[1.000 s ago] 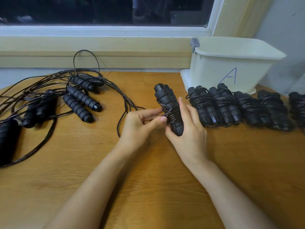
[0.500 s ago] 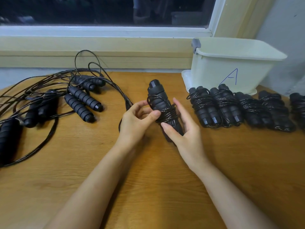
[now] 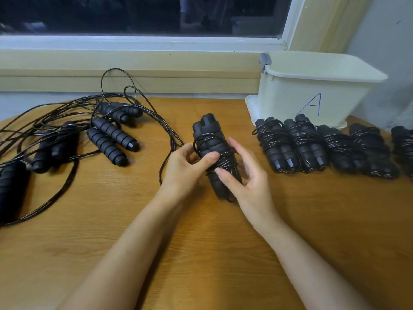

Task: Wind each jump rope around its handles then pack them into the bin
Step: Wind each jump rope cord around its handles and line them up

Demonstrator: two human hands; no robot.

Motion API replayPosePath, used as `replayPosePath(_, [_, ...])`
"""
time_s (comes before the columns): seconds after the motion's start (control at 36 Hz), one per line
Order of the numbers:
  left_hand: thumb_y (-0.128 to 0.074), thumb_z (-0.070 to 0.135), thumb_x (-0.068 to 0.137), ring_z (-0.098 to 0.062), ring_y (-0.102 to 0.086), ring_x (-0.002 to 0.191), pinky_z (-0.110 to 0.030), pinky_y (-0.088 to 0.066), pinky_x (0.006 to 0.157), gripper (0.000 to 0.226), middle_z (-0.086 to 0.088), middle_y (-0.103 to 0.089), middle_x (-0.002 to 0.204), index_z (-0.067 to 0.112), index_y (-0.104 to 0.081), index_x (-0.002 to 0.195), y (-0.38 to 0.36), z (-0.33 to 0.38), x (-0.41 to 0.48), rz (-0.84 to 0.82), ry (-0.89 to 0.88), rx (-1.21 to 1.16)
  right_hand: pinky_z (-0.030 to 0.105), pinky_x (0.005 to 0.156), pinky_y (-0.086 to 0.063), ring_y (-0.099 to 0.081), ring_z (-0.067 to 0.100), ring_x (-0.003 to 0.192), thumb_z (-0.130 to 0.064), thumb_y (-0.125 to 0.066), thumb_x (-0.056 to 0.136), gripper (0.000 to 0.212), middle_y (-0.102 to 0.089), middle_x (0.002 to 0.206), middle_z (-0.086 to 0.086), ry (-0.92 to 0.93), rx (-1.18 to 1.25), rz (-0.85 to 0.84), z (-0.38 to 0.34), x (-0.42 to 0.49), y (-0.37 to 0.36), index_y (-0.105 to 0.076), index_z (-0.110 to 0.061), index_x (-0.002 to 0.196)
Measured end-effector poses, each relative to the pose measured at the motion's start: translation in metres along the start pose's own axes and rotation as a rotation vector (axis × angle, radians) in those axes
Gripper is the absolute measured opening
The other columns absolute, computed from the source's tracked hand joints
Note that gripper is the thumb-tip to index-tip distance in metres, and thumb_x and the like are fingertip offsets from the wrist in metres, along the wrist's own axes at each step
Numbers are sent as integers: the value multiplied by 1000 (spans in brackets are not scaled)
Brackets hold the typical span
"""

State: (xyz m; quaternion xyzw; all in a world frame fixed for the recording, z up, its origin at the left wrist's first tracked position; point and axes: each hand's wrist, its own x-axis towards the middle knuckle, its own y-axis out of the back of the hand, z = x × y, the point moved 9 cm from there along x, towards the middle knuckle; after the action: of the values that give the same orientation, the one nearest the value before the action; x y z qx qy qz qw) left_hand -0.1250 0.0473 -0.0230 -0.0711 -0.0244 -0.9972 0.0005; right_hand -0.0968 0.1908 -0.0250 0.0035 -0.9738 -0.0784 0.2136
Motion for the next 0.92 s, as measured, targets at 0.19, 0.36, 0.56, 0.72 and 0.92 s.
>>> replayPosePath(0.19, [-73,15,83,-22,-70,98,-27,-56,86,25,-8,-75,101,3,-69,105,5,4,3,-1,-20,25,47,113,-39,-48,14,136,-38,-67,88,61,-54,144,-7,-100,145,-11,13,2,2,-44,-34,145])
replayPosePath(0.36, [-71,25,73,-15,-72,90,-19,-54,78,40,-9,-76,98,6,-69,108,3,6,3,-60,14,-46,24,103,-46,-53,4,129,-26,-64,88,60,-62,133,-15,-172,282,-15,13,3,6,-44,-24,144])
replayPosePath(0.56, [-71,11,80,-10,-73,84,-13,-51,73,42,-5,-77,89,-1,-64,120,7,5,1,-35,75,-106,27,100,-49,-58,12,125,-26,-57,91,55,-64,133,-1,-204,385,11,14,6,11,-45,-26,145])
replayPosePath(0.72, [-74,5,80,-4,-72,70,-8,-49,64,22,3,-75,73,19,-67,95,8,7,-1,24,82,-125,15,108,-34,-44,-4,130,-22,-56,98,42,-48,138,-12,6,-94,151,7,7,25,-51,-27,140])
replayPosePath(0.92, [-83,24,63,-16,-74,77,-27,-57,80,33,-3,-77,77,22,-70,94,10,7,-4,119,75,-77,9,104,-33,-48,-1,130,-16,-52,99,39,-56,139,-3,162,-339,159,-11,1,16,-57,-15,138])
